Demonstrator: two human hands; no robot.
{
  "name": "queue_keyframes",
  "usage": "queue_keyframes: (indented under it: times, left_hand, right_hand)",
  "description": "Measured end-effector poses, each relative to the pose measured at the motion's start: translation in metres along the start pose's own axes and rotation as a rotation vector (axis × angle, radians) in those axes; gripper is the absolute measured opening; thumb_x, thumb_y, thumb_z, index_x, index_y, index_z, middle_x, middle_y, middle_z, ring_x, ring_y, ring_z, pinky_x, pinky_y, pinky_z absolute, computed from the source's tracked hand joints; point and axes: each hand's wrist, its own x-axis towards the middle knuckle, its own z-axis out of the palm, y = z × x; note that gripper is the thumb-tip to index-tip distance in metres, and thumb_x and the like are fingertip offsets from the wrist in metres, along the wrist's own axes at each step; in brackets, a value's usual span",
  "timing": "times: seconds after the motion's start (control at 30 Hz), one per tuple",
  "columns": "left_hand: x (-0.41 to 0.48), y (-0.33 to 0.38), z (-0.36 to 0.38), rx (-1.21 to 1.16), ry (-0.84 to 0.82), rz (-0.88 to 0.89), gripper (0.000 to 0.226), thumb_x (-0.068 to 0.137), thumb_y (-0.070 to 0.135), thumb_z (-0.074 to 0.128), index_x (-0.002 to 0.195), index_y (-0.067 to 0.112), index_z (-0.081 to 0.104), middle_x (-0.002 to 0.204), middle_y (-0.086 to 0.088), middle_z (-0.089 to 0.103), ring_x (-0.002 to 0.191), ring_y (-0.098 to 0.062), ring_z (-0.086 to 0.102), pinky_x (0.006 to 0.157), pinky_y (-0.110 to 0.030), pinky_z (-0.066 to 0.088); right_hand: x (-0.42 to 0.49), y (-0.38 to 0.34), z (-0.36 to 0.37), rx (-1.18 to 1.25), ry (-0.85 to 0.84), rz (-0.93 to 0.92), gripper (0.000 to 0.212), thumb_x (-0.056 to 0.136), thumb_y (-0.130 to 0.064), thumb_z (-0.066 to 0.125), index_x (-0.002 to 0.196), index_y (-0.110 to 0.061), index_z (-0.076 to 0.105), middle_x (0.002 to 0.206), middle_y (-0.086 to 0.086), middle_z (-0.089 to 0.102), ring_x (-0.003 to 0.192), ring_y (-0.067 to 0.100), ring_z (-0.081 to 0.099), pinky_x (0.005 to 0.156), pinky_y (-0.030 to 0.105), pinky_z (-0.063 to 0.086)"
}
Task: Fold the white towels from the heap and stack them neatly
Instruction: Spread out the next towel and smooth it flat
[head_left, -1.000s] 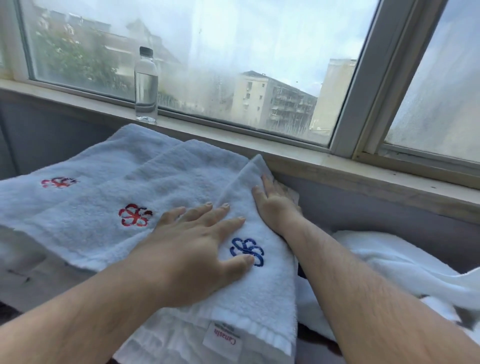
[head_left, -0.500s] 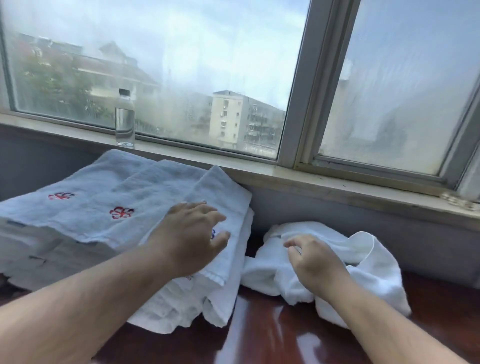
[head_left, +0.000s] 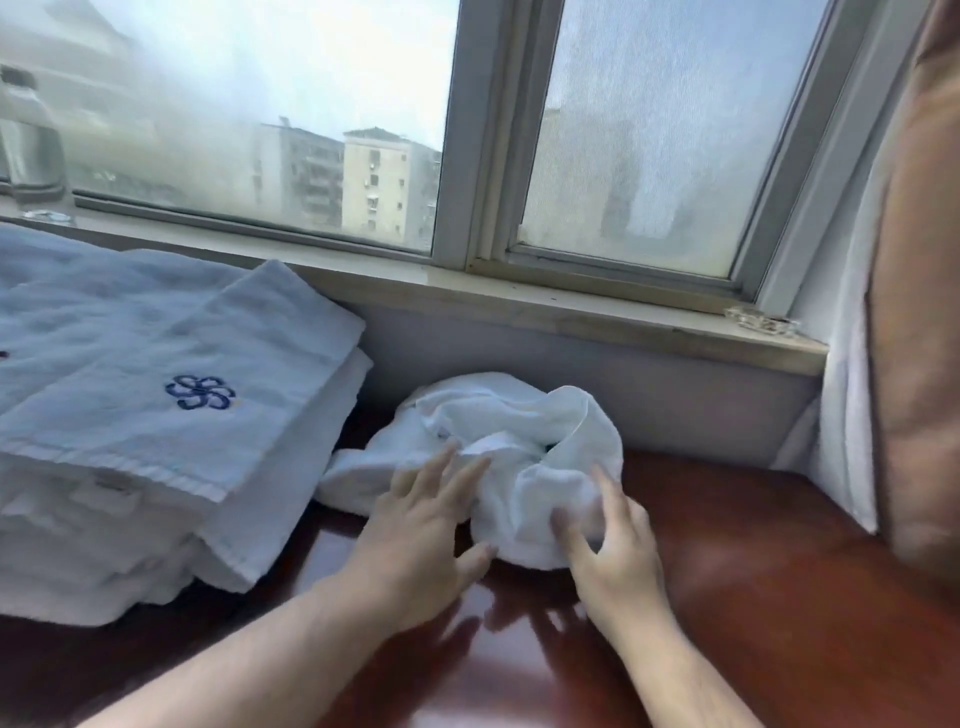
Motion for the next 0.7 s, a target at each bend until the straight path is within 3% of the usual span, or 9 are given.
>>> queue_keyframes:
  times: [0.07, 0.13, 0.23, 0.33, 0.43, 0.5, 0.57, 0.63, 0.7]
  left_hand:
    - [0.01, -0.002, 0.017, -0.022, 0.038, -0.029, 0.094, 0.085, 0.069, 0.055, 0.153, 0.05, -0.006, 0.158, 0.01, 0.026, 0.145, -0.018, 0.013, 0.118, -0.031, 0.019]
    - [0.018, -0.005, 0.033, -0.126, 0.1, -0.072, 0.094, 0.079, 0.066, 0.064, 0.154, 0.048, 0.01, 0.139, 0.007, 0.048, 0.137, -0.016, 0.029, 0.111, -0.028, 0.029]
    - [0.018, -0.007, 0.031, -0.291, 0.17, -0.081, 0.077, 0.067, 0.072, 0.066, 0.137, 0.048, 0.044, 0.118, 0.02, 0.063, 0.114, -0.004, 0.055, 0.092, -0.026, 0.046]
    - [0.015, -0.006, 0.027, -0.536, 0.065, 0.033, 0.045, 0.07, 0.067, 0.067, 0.105, 0.039, 0.066, 0.091, 0.017, 0.068, 0.089, -0.005, 0.063, 0.069, -0.016, 0.045]
    - [0.008, 0.009, 0.018, -0.726, -0.068, 0.215, 0.03, 0.078, 0.044, 0.07, 0.082, 0.015, 0.063, 0.094, 0.003, 0.06, 0.089, -0.017, 0.059, 0.07, -0.022, 0.045]
    - [0.001, 0.021, 0.014, -0.781, -0.232, 0.325, 0.029, 0.079, 0.036, 0.069, 0.074, 0.01, 0.057, 0.104, 0.001, 0.058, 0.093, -0.02, 0.06, 0.074, -0.031, 0.049]
    - [-0.005, 0.027, 0.01, -0.804, -0.387, 0.349, 0.038, 0.084, 0.047, 0.063, 0.068, 0.013, 0.053, 0.095, 0.0, 0.056, 0.087, -0.018, 0.059, 0.071, -0.032, 0.045]
    - [-0.008, 0.03, 0.001, -0.975, -0.473, 0.197, 0.053, 0.088, 0.061, 0.049, 0.064, 0.014, 0.056, 0.077, 0.0, 0.054, 0.068, -0.015, 0.053, 0.063, -0.023, 0.038]
    - [-0.004, 0.021, -0.005, -1.157, -0.456, -0.112, 0.072, 0.087, 0.071, 0.048, 0.066, 0.003, 0.061, 0.067, -0.01, 0.053, 0.055, -0.017, 0.049, 0.057, -0.023, 0.039]
  right_hand:
    - [0.008, 0.013, 0.003, 0.004, 0.009, -0.021, 0.037, 0.093, -0.05, 0.062, 0.128, -0.039, 0.057, 0.128, 0.005, 0.05, 0.124, 0.023, 0.046, 0.104, 0.036, 0.037]
    - [0.017, 0.027, 0.005, 0.112, 0.044, -0.014, 0.009, 0.095, -0.046, 0.059, 0.094, -0.037, 0.059, 0.106, 0.001, 0.056, 0.104, 0.021, 0.056, 0.082, 0.029, 0.041]
    - [0.022, 0.031, -0.001, 0.392, 0.178, 0.061, 0.027, 0.101, -0.049, 0.05, 0.088, -0.029, 0.062, 0.081, -0.008, 0.067, 0.071, 0.004, 0.062, 0.055, 0.021, 0.046]
    - [0.024, 0.034, -0.003, 0.711, 0.293, 0.197, 0.031, 0.104, -0.042, 0.047, 0.09, -0.019, 0.061, 0.069, -0.013, 0.068, 0.062, 0.002, 0.063, 0.054, 0.024, 0.051]
    - [0.021, 0.034, -0.013, 0.805, 0.23, 0.27, 0.025, 0.101, -0.031, 0.054, 0.079, -0.02, 0.059, 0.063, -0.008, 0.064, 0.06, 0.007, 0.063, 0.046, 0.018, 0.048]
    - [0.023, 0.035, -0.02, 0.686, 0.147, 0.296, 0.024, 0.101, -0.02, 0.053, 0.079, -0.028, 0.055, 0.069, -0.007, 0.059, 0.074, 0.014, 0.062, 0.054, 0.014, 0.047]
    - [0.025, 0.028, -0.024, 0.683, 0.1, 0.343, 0.031, 0.101, -0.013, 0.052, 0.08, -0.035, 0.047, 0.078, -0.012, 0.052, 0.088, 0.016, 0.056, 0.071, 0.025, 0.046]
    - [0.02, 0.018, -0.028, 0.703, 0.084, 0.338, 0.039, 0.102, -0.013, 0.05, 0.073, -0.039, 0.043, 0.074, -0.014, 0.046, 0.082, 0.011, 0.054, 0.07, 0.025, 0.046]
    - [0.01, 0.006, -0.029, 0.902, -0.079, 0.221, 0.042, 0.105, -0.034, 0.044, 0.065, -0.03, 0.057, 0.064, -0.008, 0.054, 0.061, 0.01, 0.058, 0.053, 0.027, 0.049]
